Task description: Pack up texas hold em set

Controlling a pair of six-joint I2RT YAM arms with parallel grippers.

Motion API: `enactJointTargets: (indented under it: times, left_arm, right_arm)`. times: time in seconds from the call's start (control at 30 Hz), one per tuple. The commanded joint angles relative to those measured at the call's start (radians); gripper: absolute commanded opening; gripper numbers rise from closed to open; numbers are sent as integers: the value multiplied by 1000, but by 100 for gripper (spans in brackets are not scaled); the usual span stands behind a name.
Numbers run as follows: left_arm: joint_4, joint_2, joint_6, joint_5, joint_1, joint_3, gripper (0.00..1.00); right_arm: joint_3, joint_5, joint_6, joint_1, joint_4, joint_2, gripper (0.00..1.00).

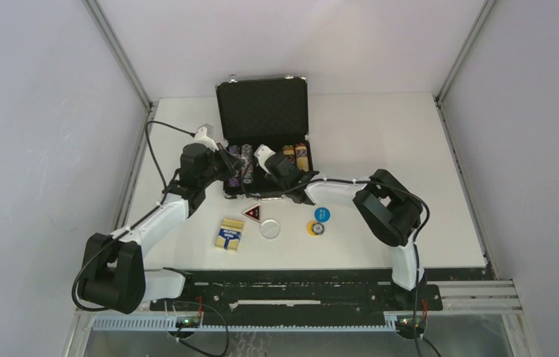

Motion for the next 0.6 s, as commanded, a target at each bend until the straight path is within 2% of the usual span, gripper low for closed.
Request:
enactJointTargets:
  times: [0.0,0.17,0.37,0.57]
  left_arm:
    - [26,-2,-5,13,9,-16,0]
    - [24,-12,-6,13,10,-19,0]
    - [43,-53,-31,-9,22,-47,0]
    - [37,-97,-39,-11,54,-73,0]
  right_arm:
    - [-17,-67,35,-8,14,-126,0]
    - [-42,-189,103,-55,-14,-218,0]
    - [-88,-481,169,-103,-38,-309,0]
    - [-90,-708,212,-101,-15,-317,0]
